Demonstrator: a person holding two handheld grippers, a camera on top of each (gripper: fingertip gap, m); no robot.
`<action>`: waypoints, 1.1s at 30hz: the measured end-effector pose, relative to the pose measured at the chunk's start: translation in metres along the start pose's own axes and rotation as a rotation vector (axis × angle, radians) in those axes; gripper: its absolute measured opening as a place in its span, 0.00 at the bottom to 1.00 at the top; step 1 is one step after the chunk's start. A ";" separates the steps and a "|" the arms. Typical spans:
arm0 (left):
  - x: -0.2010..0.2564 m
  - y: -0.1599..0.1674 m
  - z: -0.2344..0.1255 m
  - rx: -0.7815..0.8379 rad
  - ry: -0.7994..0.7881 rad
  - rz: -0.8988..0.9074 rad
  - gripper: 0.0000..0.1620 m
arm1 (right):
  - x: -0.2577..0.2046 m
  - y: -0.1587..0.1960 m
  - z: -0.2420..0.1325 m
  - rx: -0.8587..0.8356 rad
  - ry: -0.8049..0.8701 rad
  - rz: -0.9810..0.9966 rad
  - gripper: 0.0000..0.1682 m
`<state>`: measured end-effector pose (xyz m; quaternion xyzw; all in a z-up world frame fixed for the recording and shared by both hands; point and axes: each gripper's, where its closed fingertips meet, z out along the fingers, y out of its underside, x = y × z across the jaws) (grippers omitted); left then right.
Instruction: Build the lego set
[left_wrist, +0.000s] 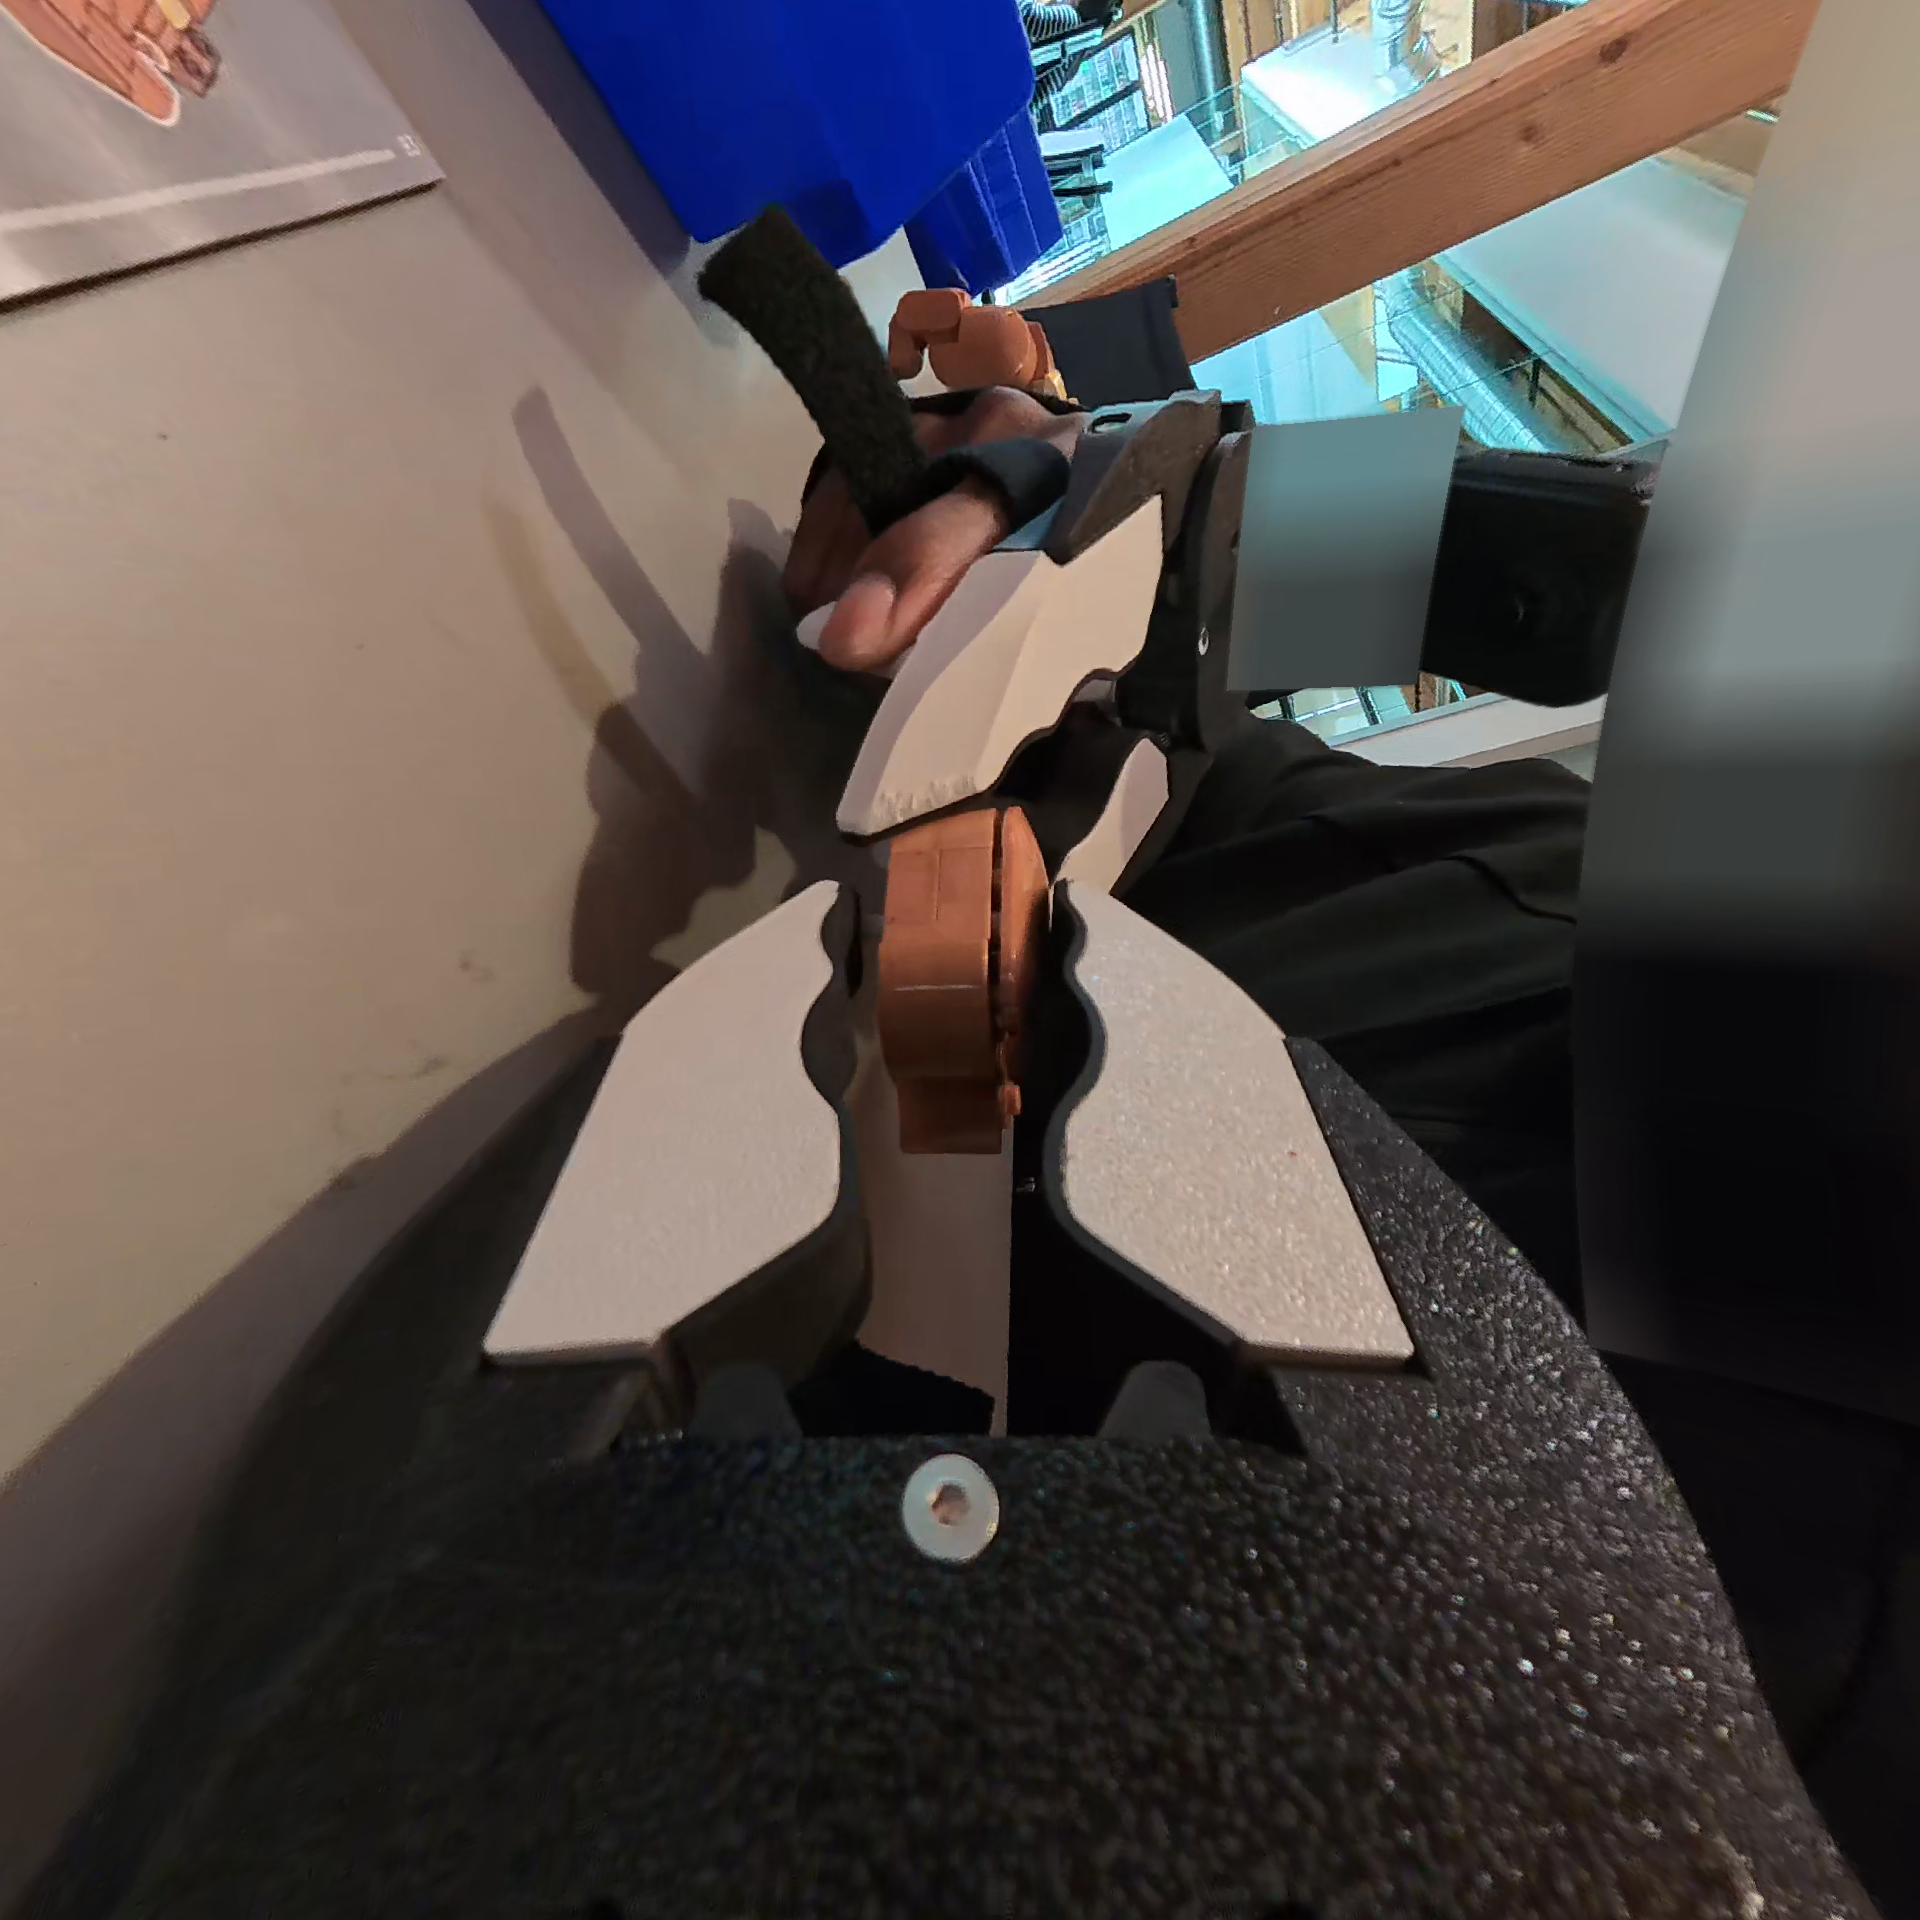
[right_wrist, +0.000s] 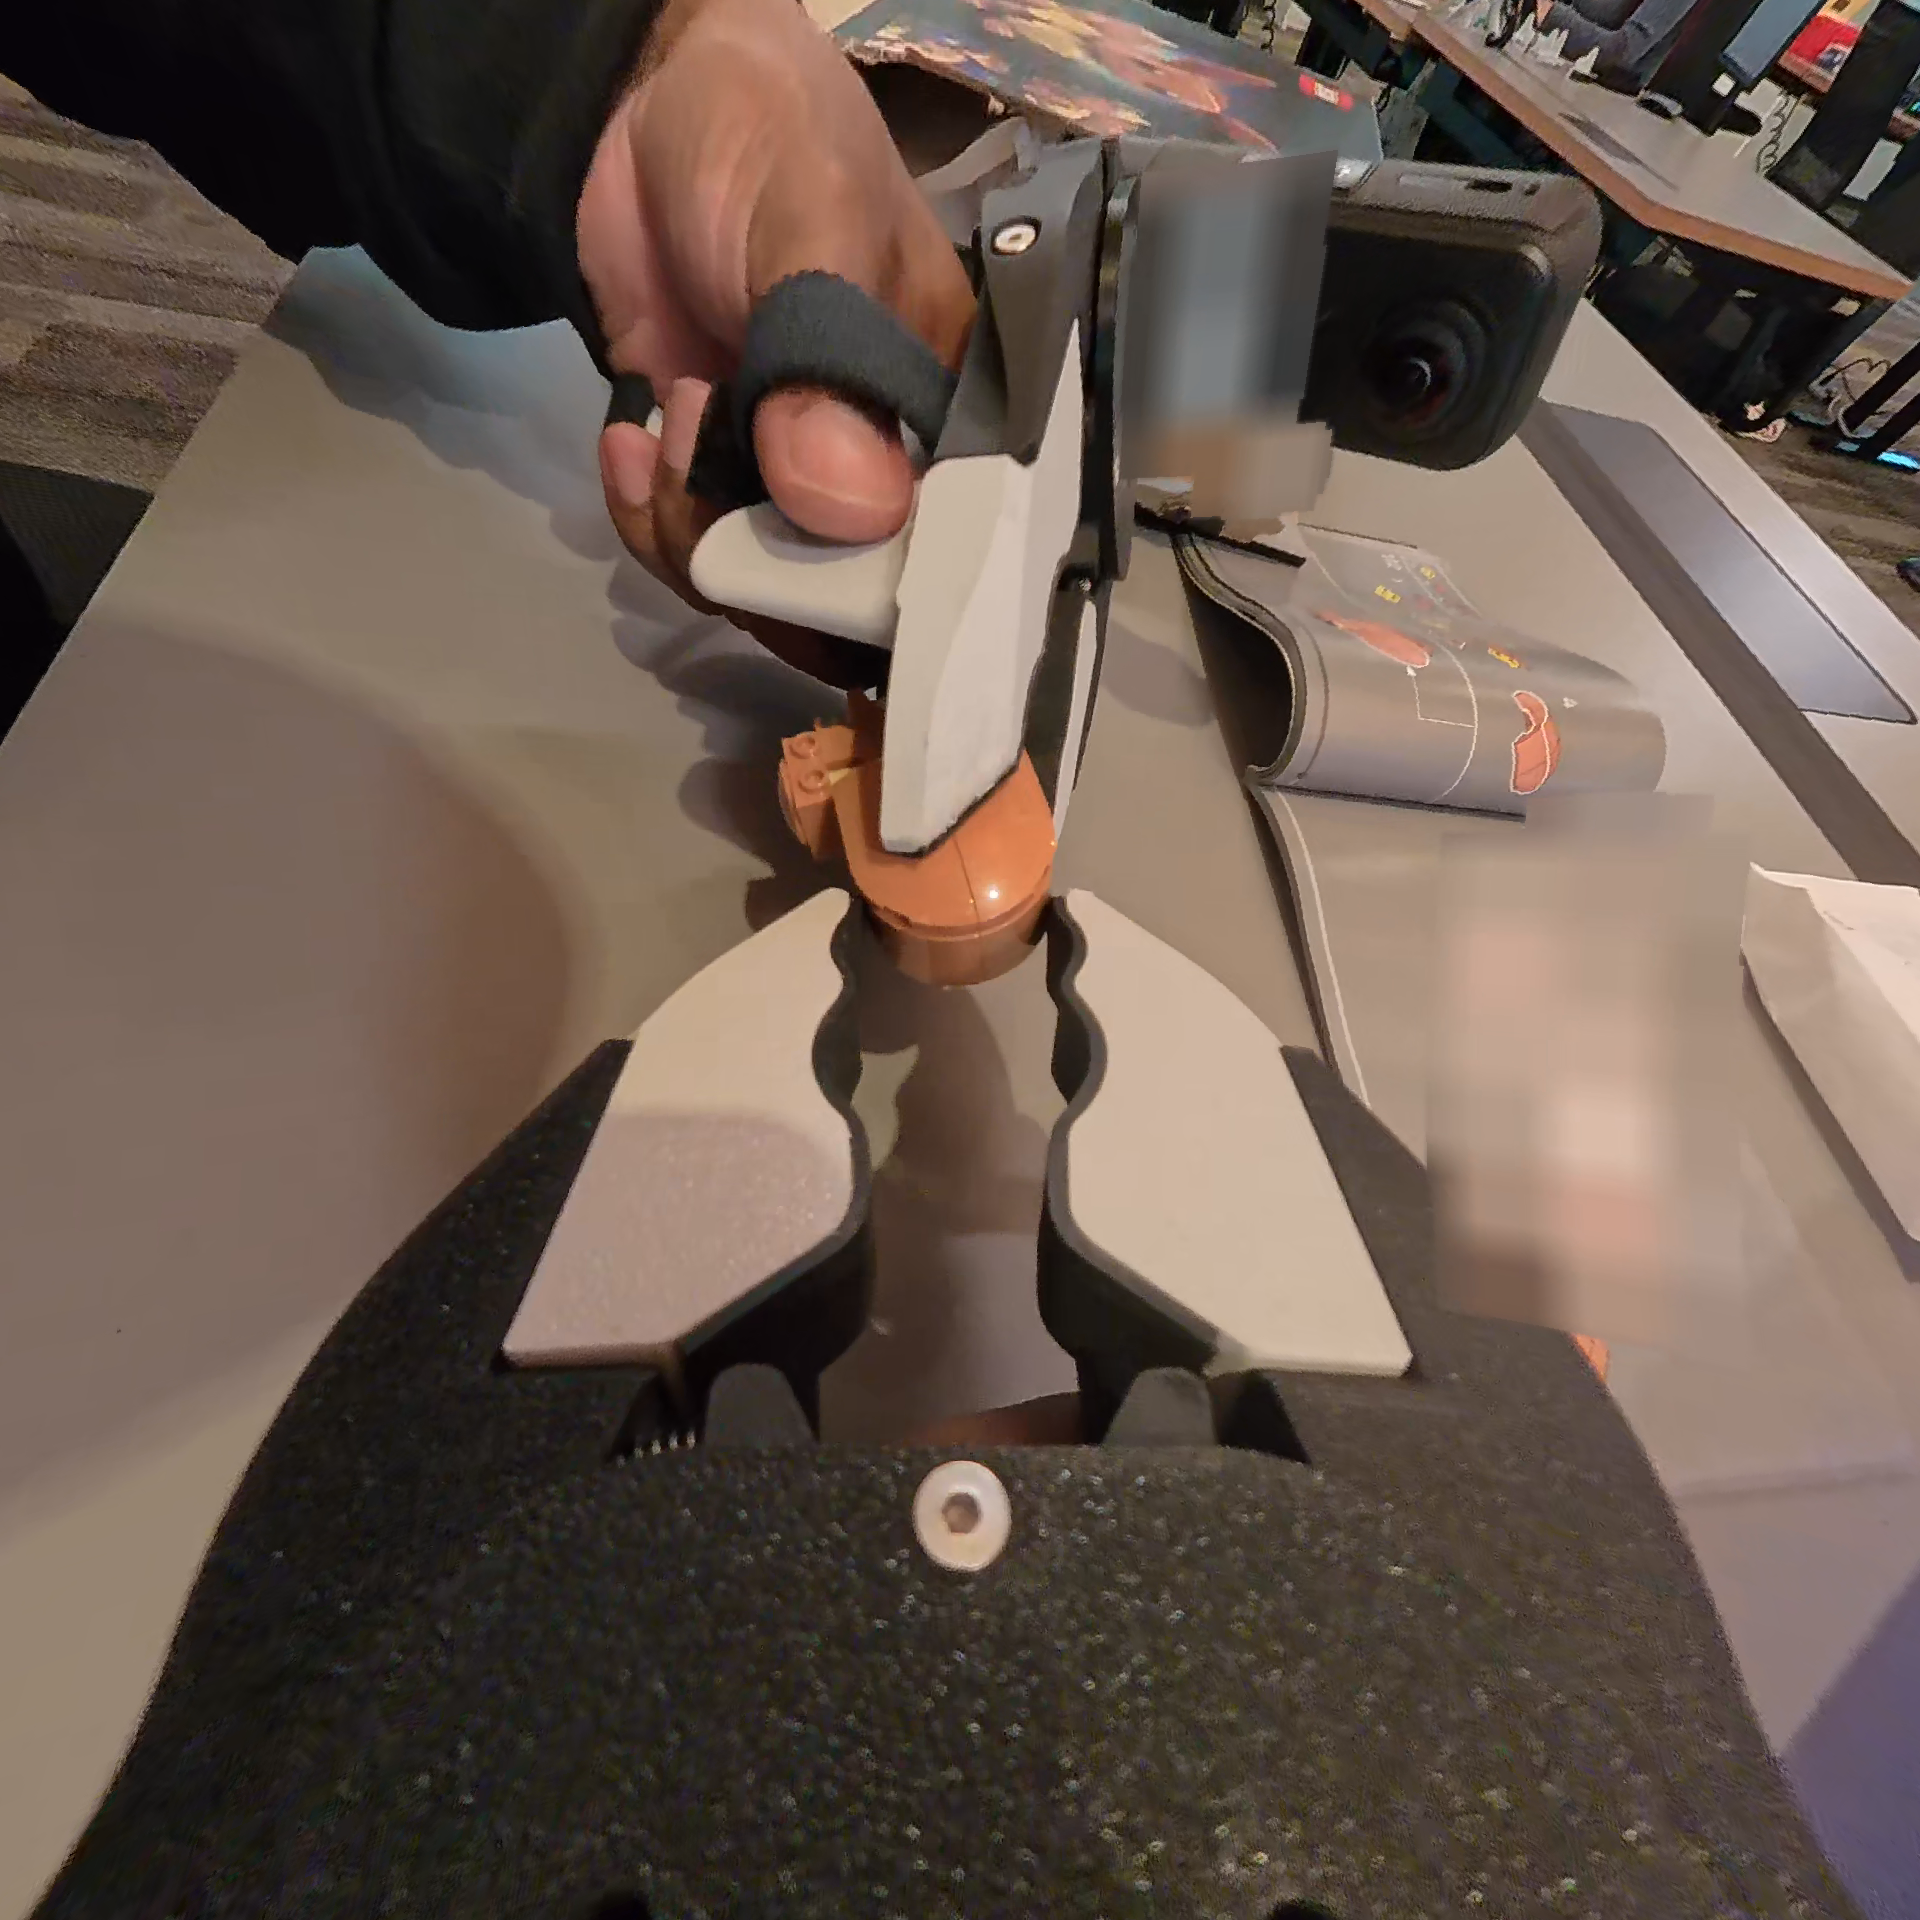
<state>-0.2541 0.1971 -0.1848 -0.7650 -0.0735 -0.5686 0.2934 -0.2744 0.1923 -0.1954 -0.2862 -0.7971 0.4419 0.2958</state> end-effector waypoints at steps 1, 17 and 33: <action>0.000 0.000 0.000 -0.001 -0.002 0.007 0.21 | 0.000 0.000 0.000 -0.002 0.002 -0.005 0.20; -0.004 -0.007 -0.006 0.049 -0.161 0.348 0.20 | -0.001 0.013 -0.003 -0.070 -0.039 0.098 0.29; -0.002 -0.006 -0.005 0.036 -0.297 0.733 0.21 | 0.002 -0.012 -0.018 0.166 -0.220 0.453 0.18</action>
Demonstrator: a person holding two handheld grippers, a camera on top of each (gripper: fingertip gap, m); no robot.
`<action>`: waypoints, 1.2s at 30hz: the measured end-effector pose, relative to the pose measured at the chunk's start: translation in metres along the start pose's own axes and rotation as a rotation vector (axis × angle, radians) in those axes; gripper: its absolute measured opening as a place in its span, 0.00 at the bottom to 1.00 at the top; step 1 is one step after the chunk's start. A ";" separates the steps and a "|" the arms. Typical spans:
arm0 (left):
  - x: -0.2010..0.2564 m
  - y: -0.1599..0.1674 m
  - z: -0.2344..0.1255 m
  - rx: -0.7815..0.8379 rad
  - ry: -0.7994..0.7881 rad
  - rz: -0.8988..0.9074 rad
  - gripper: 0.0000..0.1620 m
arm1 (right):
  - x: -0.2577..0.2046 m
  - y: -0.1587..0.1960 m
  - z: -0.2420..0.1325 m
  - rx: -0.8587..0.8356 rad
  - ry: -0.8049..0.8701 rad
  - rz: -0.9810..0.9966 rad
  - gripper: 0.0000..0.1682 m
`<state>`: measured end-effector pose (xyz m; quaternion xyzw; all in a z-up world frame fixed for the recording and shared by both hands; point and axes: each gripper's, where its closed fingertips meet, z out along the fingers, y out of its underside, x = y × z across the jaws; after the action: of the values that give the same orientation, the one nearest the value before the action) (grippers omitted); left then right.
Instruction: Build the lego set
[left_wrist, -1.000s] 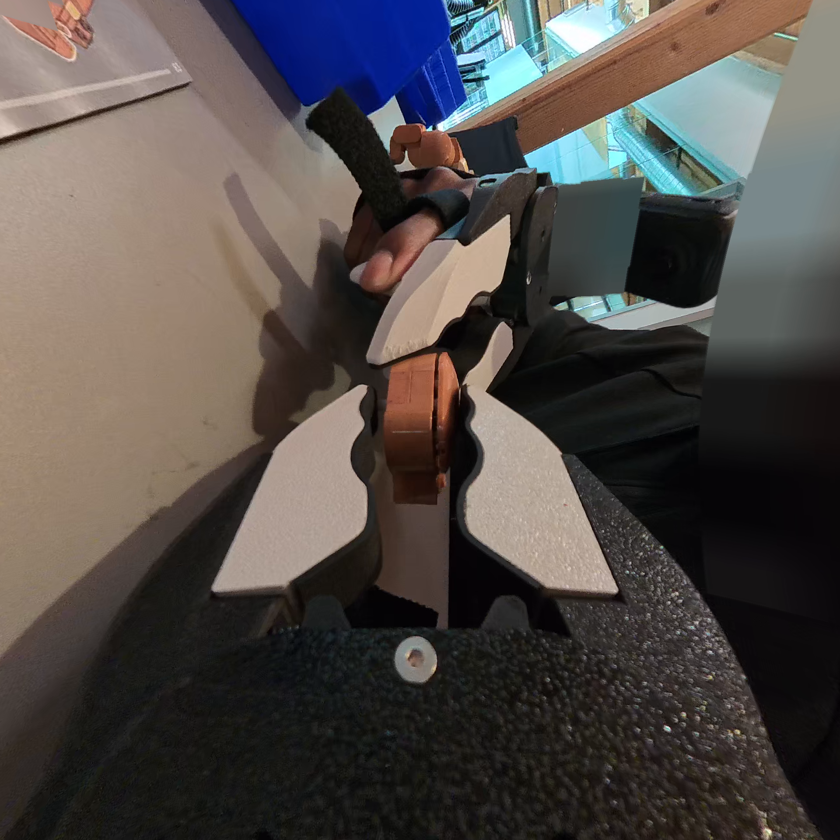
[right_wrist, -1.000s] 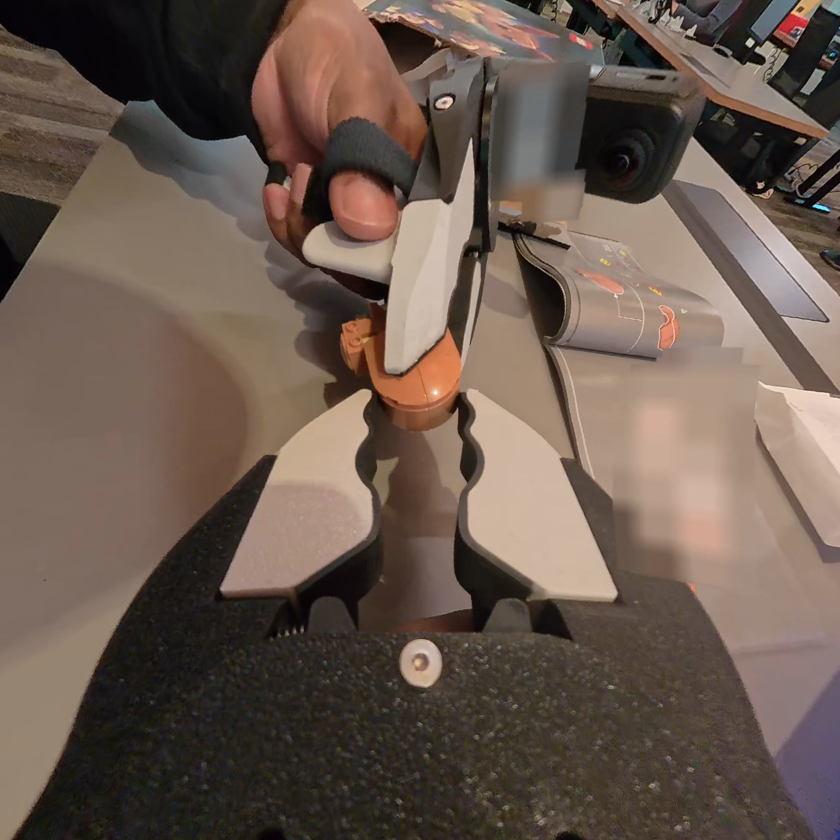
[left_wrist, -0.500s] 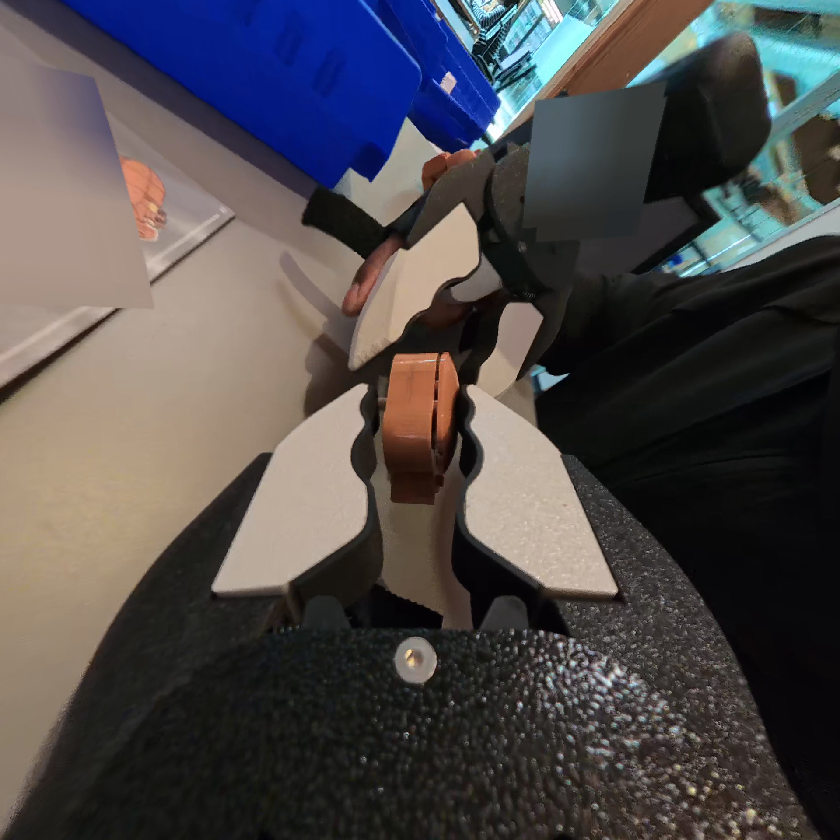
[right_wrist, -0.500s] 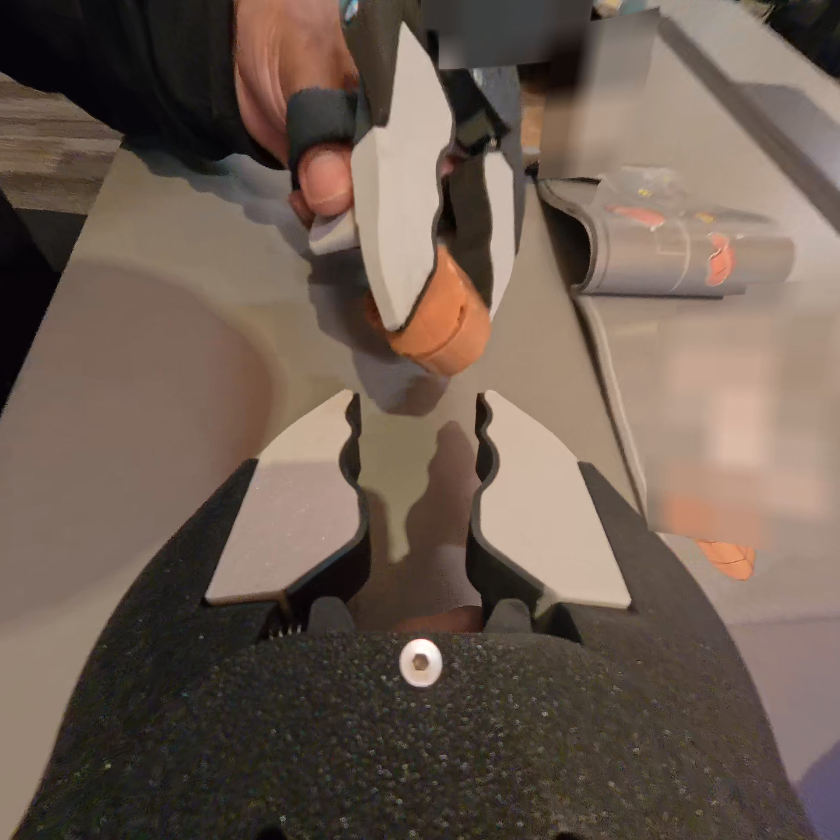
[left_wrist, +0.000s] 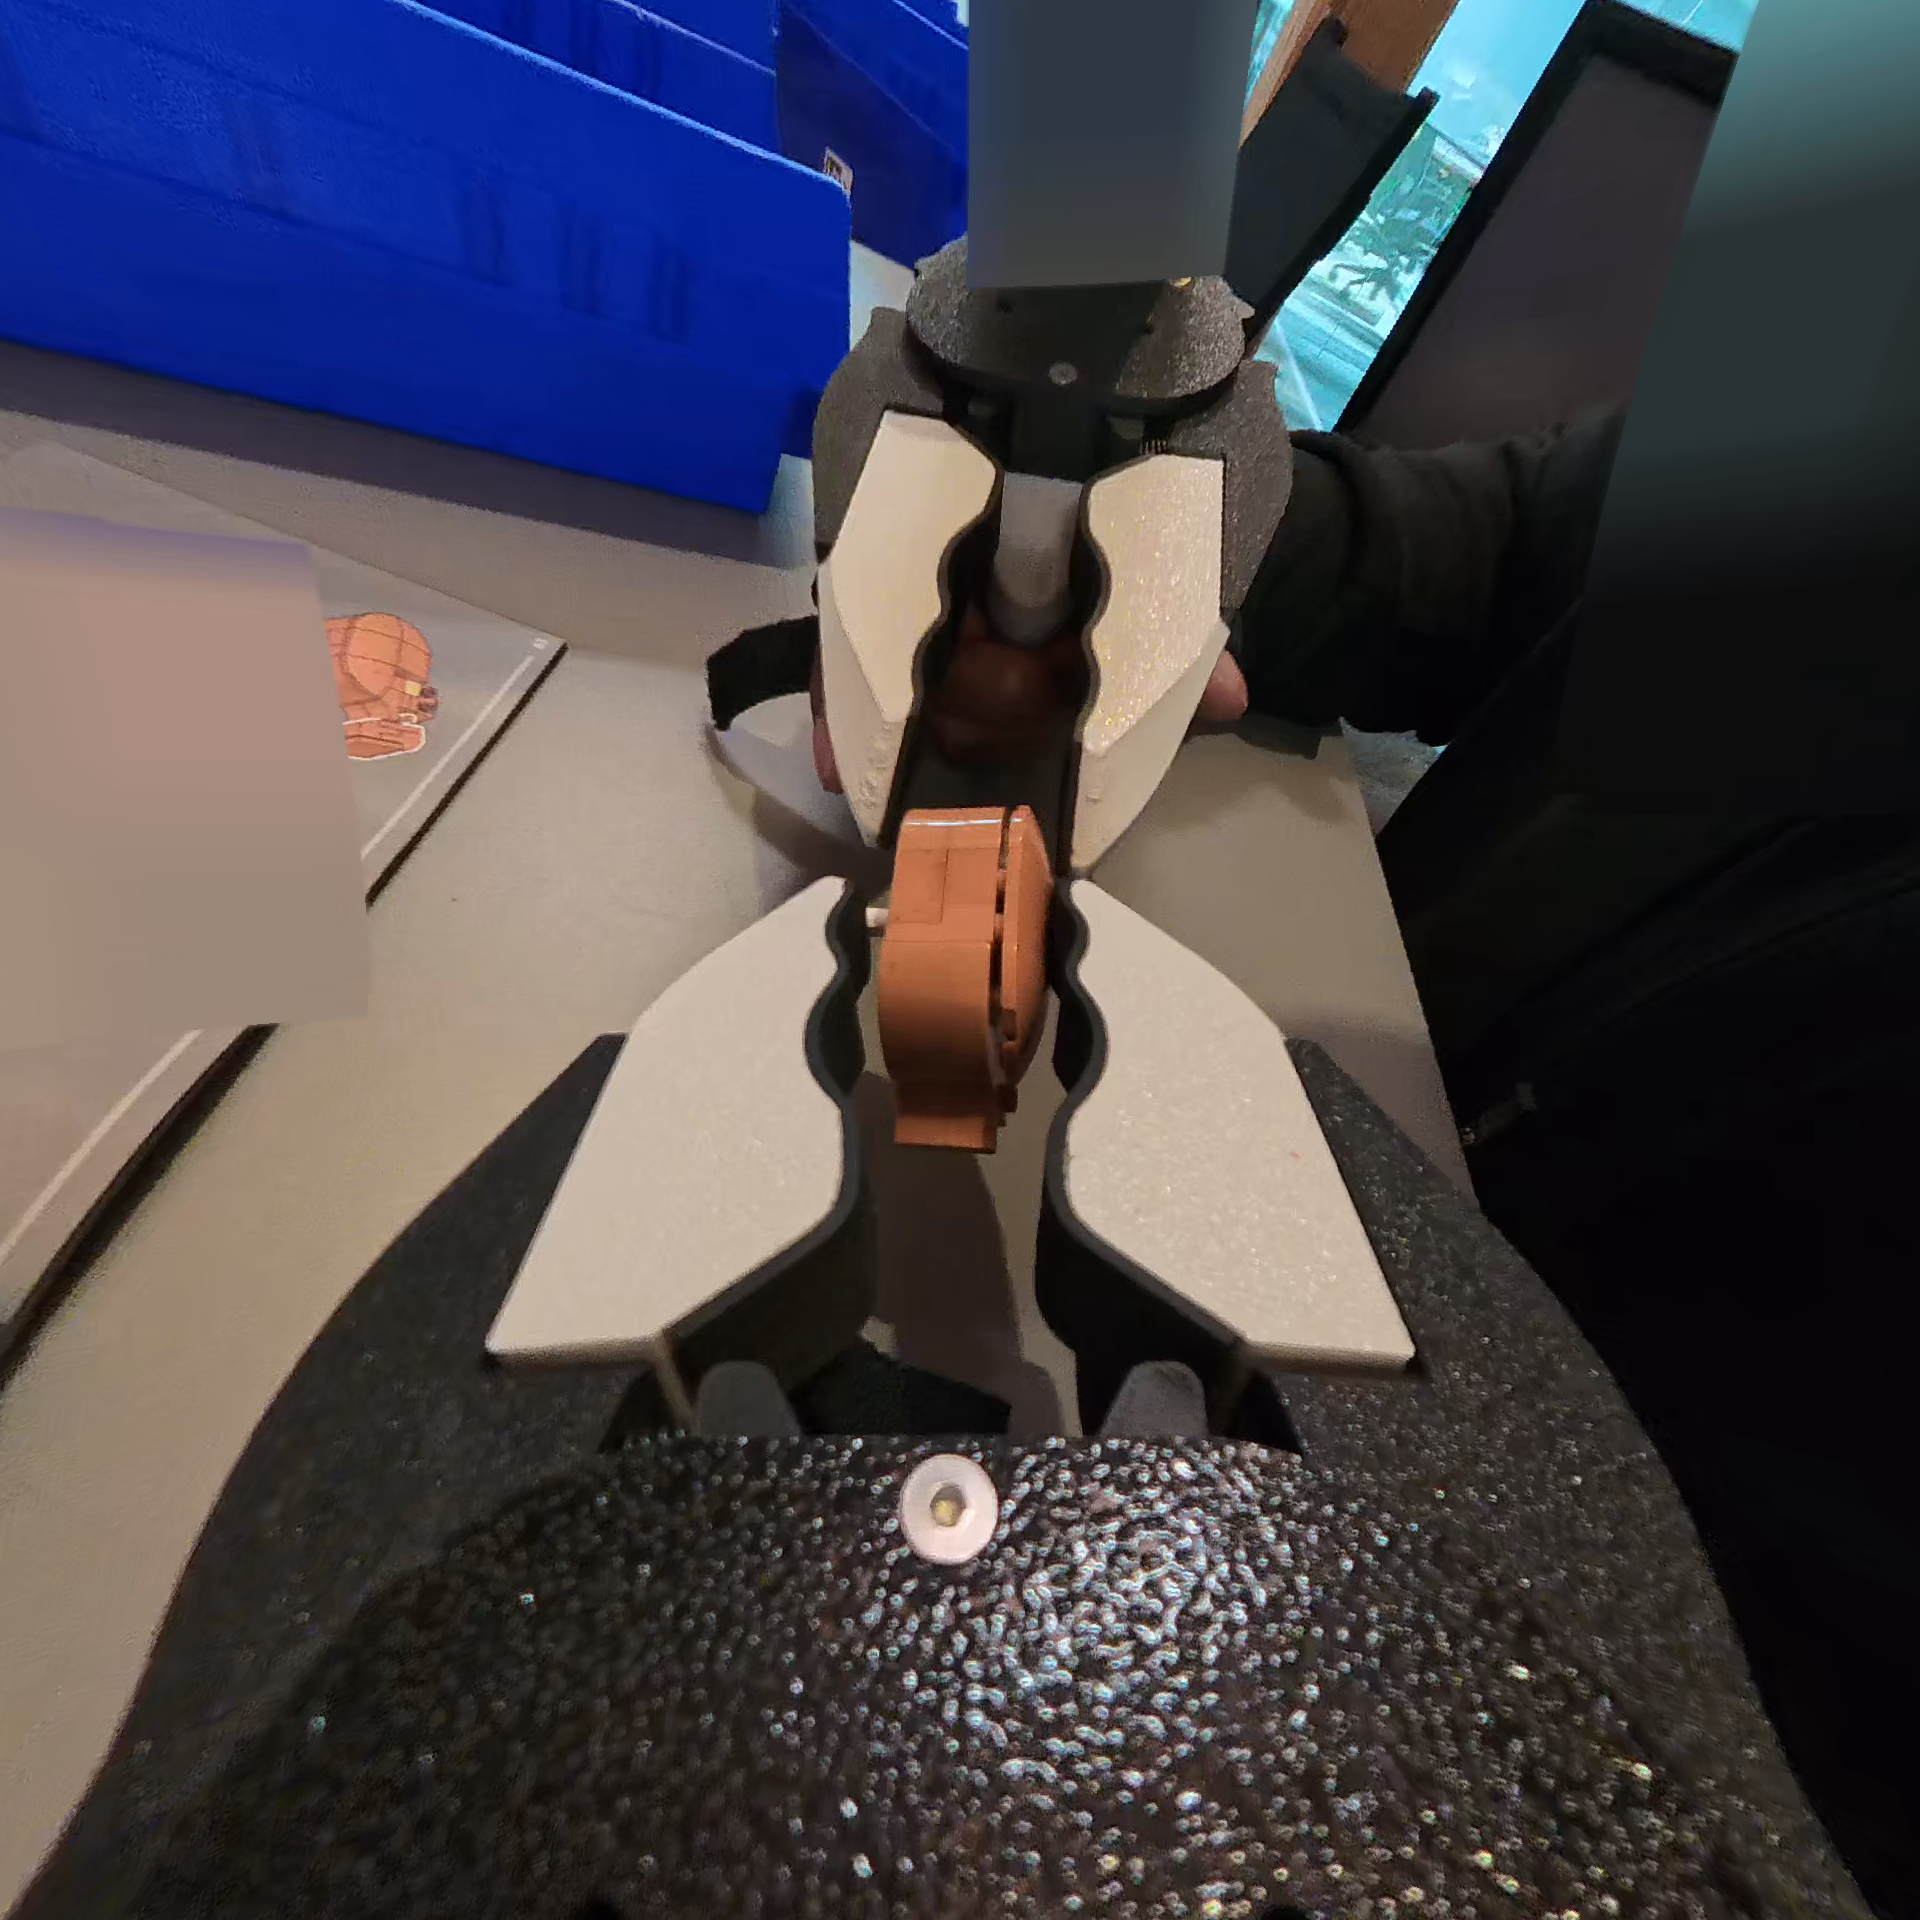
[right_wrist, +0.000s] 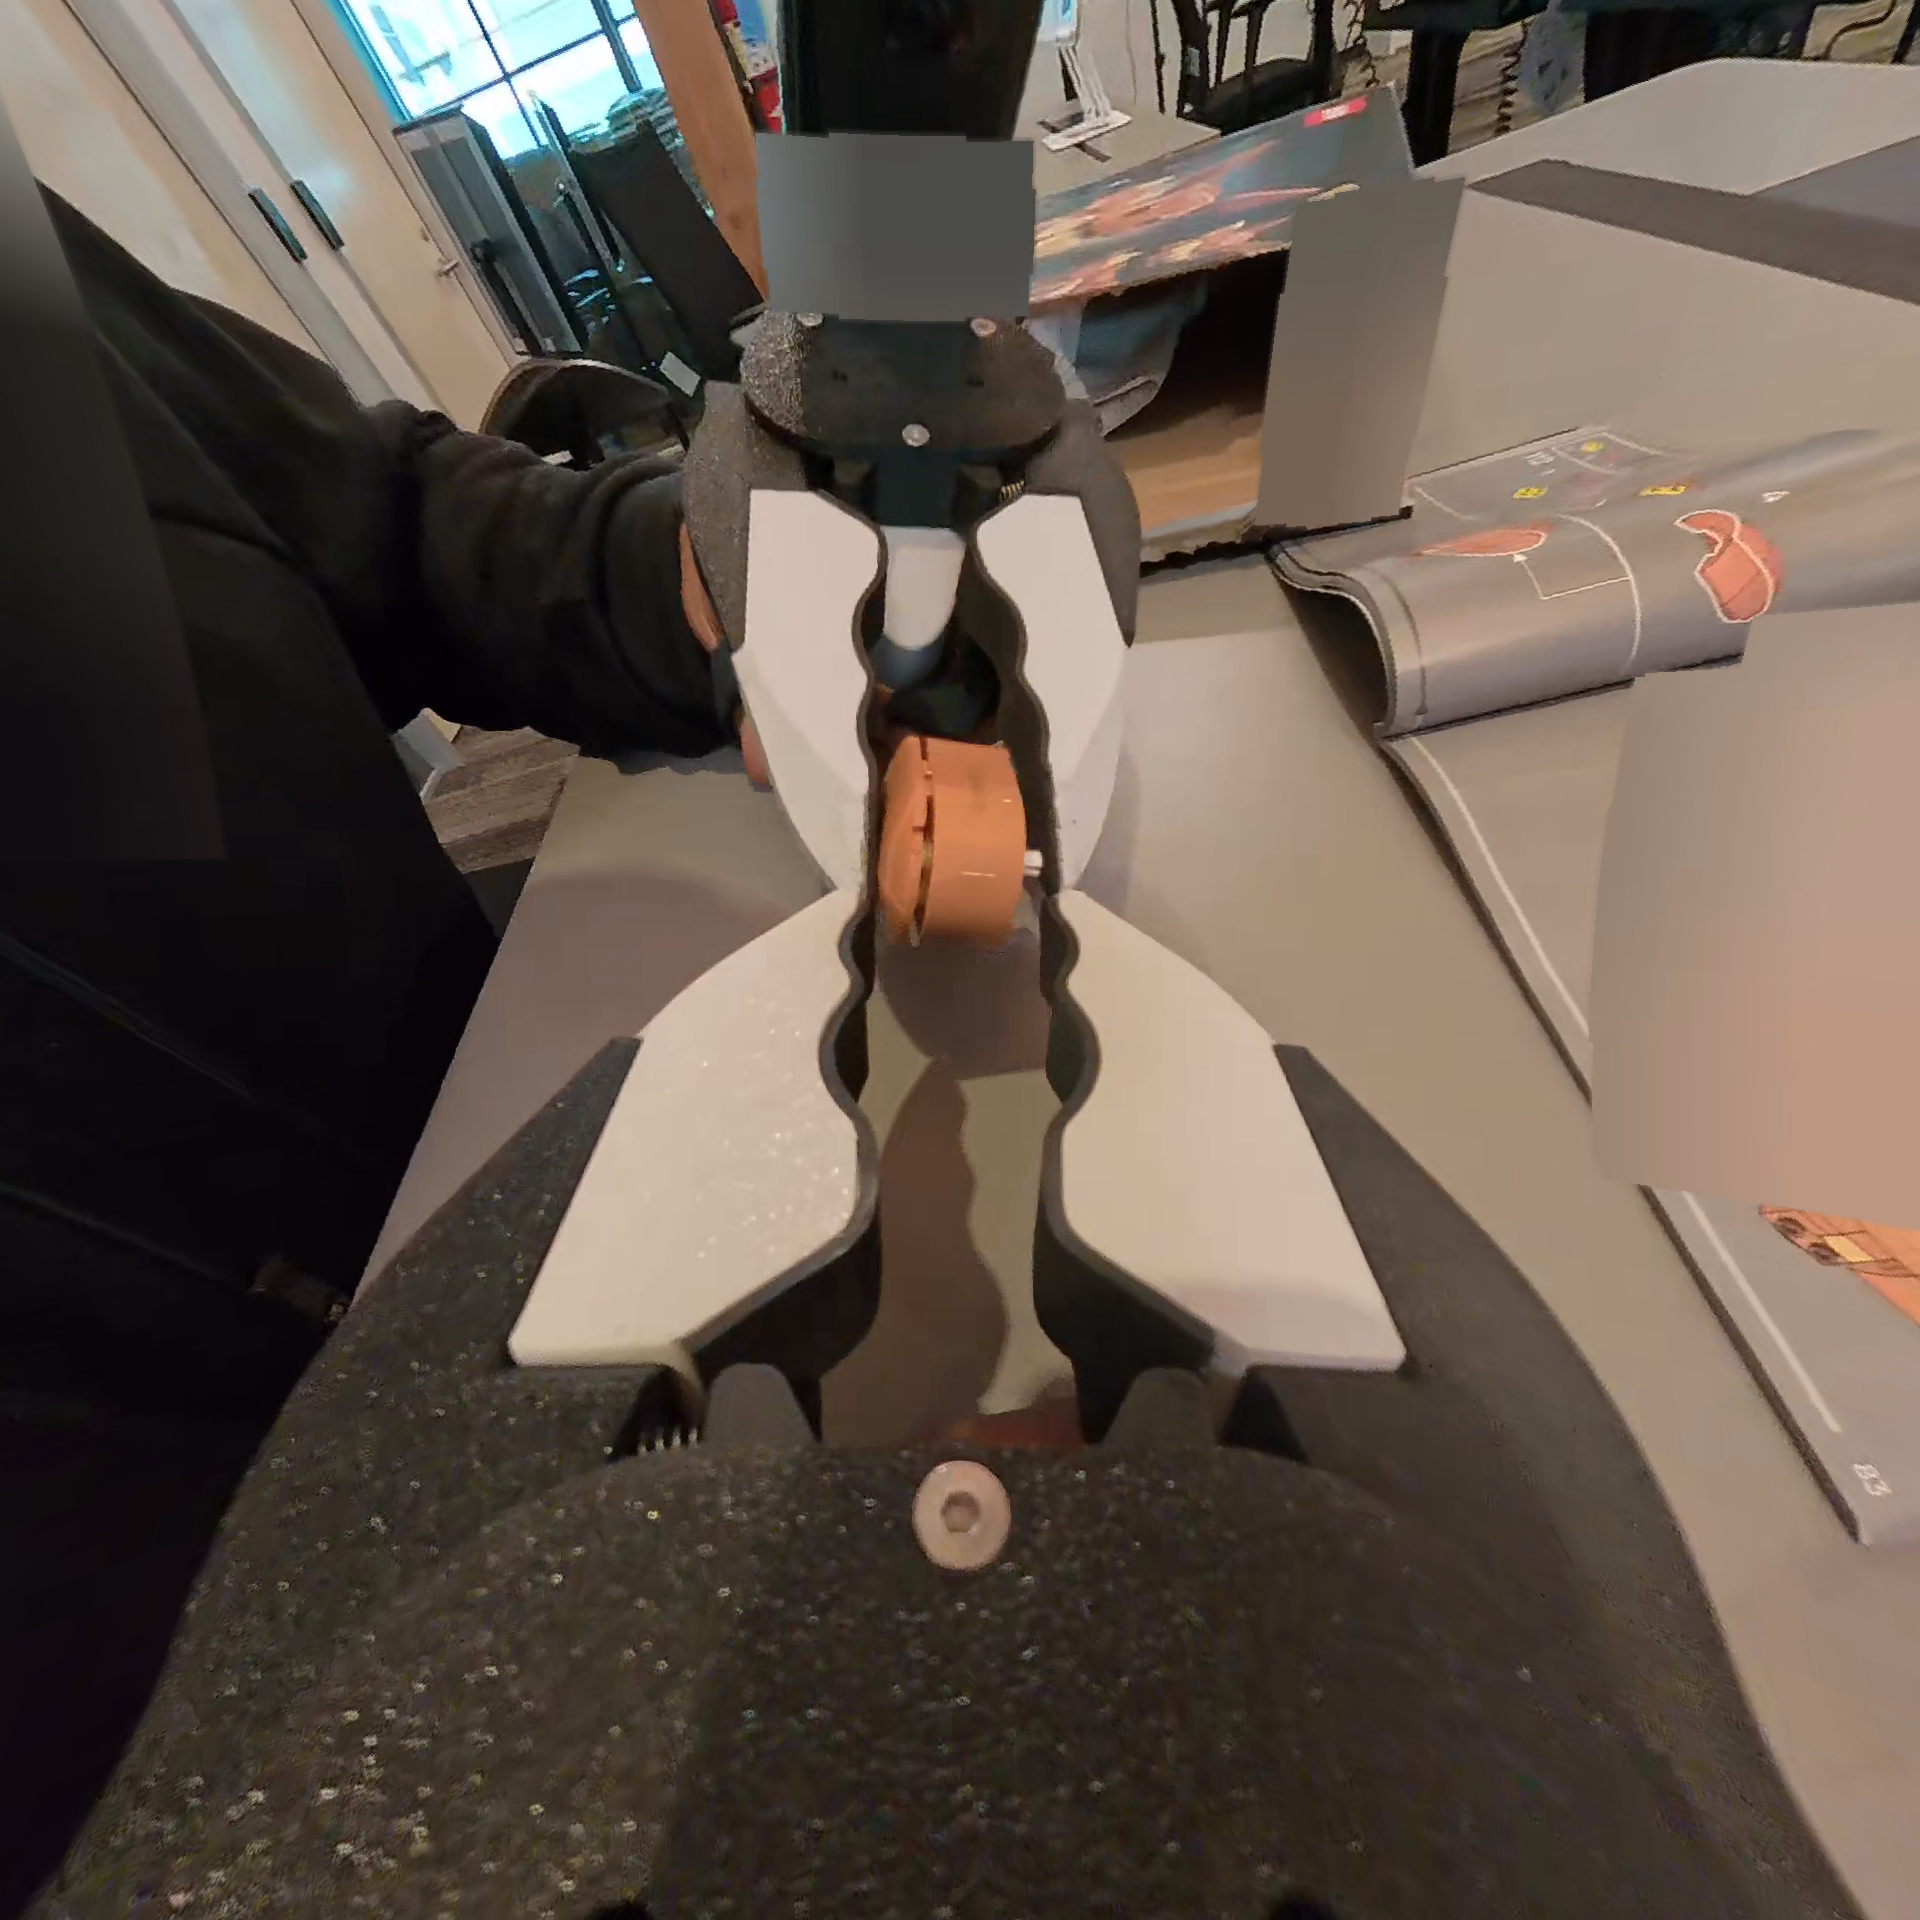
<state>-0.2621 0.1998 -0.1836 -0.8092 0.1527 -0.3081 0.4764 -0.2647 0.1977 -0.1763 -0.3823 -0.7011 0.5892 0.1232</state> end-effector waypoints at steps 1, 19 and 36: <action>0.000 0.000 0.000 -0.003 -0.004 0.010 0.21 | -0.001 0.001 0.001 -0.004 -0.006 0.001 0.18; 0.004 0.000 0.000 -0.039 -0.045 0.085 0.20 | -0.007 0.000 0.000 0.008 -0.046 -0.021 0.13; 0.002 -0.003 0.002 0.020 -0.049 0.040 0.21 | -0.003 -0.003 -0.002 0.013 -0.035 -0.001 0.13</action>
<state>-0.2598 0.2017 -0.1809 -0.8085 0.1541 -0.2801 0.4941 -0.2620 0.1972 -0.1722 -0.3706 -0.6994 0.6004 0.1140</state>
